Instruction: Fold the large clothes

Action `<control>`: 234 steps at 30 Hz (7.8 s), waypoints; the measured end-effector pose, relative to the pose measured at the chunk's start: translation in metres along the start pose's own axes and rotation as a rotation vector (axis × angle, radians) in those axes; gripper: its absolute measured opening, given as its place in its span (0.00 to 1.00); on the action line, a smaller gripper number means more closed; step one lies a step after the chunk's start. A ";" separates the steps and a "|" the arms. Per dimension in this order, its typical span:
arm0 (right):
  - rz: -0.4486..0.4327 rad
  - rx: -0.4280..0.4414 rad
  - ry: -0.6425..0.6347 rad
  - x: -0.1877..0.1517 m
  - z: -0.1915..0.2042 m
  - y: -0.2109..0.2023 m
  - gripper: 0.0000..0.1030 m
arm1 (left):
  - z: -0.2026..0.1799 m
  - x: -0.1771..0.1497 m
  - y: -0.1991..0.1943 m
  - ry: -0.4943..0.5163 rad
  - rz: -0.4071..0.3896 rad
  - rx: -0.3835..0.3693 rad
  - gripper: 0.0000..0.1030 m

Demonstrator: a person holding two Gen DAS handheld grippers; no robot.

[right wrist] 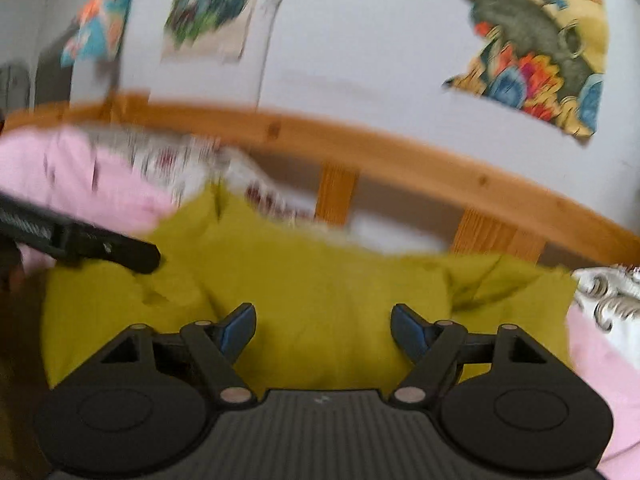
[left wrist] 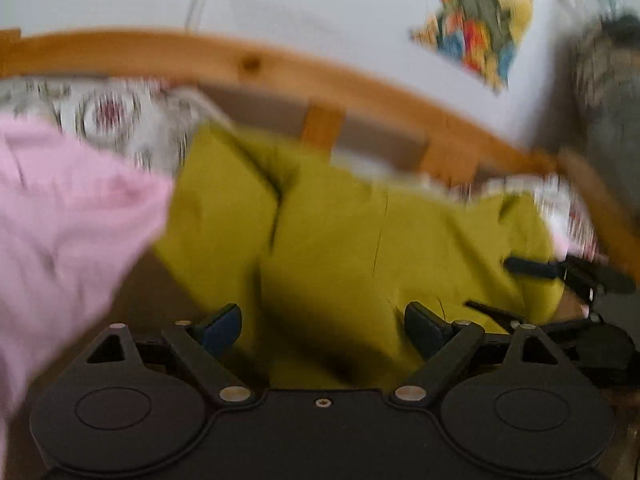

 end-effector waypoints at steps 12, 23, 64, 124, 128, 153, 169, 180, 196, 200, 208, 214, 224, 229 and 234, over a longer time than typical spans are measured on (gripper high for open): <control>-0.260 -0.204 -0.047 0.003 -0.014 -0.025 0.90 | -0.024 0.027 -0.029 0.260 -0.260 0.076 0.96; -0.064 -0.333 -0.021 -0.001 -0.047 0.086 0.95 | 0.019 0.025 0.082 0.268 -0.084 0.288 0.97; 0.130 0.015 0.041 -0.161 0.113 -0.303 1.00 | -0.118 -0.189 -0.232 0.388 0.008 -0.002 0.99; -0.056 -0.215 0.582 -0.159 0.007 -0.335 0.03 | -0.051 -0.178 -0.306 0.384 0.053 0.269 0.00; -0.132 -0.263 0.635 -0.146 0.002 -0.367 0.02 | -0.068 -0.158 -0.342 0.351 -0.063 0.212 0.00; -0.264 -0.397 0.483 -0.013 -0.016 -0.399 0.02 | -0.057 -0.001 -0.329 0.237 -0.094 0.114 0.00; 0.121 -0.413 0.313 -0.080 -0.068 -0.111 0.02 | 0.034 0.002 -0.050 0.184 0.205 0.186 0.02; 0.201 -0.341 0.343 -0.115 -0.072 -0.062 0.26 | 0.085 0.006 -0.040 -0.017 0.207 0.152 0.84; 0.063 -0.347 0.493 -0.062 -0.038 -0.156 1.00 | -0.019 -0.035 -0.125 0.001 -0.062 0.385 0.99; 0.045 -0.344 0.451 -0.070 0.029 -0.151 1.00 | -0.049 -0.077 -0.107 0.027 -0.067 0.388 0.99; 0.022 -0.456 0.106 -0.093 0.089 -0.093 1.00 | -0.012 -0.113 -0.062 -0.037 -0.065 0.428 0.99; 0.091 -0.417 0.149 -0.109 0.090 -0.068 1.00 | 0.007 -0.118 -0.047 -0.052 -0.049 0.390 0.99; 0.034 -0.578 0.073 -0.110 0.003 -0.103 1.00 | 0.051 -0.089 -0.089 0.003 -0.133 0.501 0.99; 0.137 -0.679 0.136 -0.139 -0.057 -0.092 1.00 | 0.102 -0.102 -0.085 -0.221 -0.120 0.521 0.99; 0.175 -0.691 0.157 -0.155 -0.057 -0.075 1.00 | 0.098 -0.103 -0.081 -0.192 -0.121 0.523 0.99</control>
Point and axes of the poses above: each gripper's, at about its wrist camera, not at the fingertips, and y roughly the way its jaws point, z to its left, x to its top, the point moved 6 cm from there along y, roughly the way its jaws point, and after that the axes turned 6 degrees about -x, right-handed, at the moved point
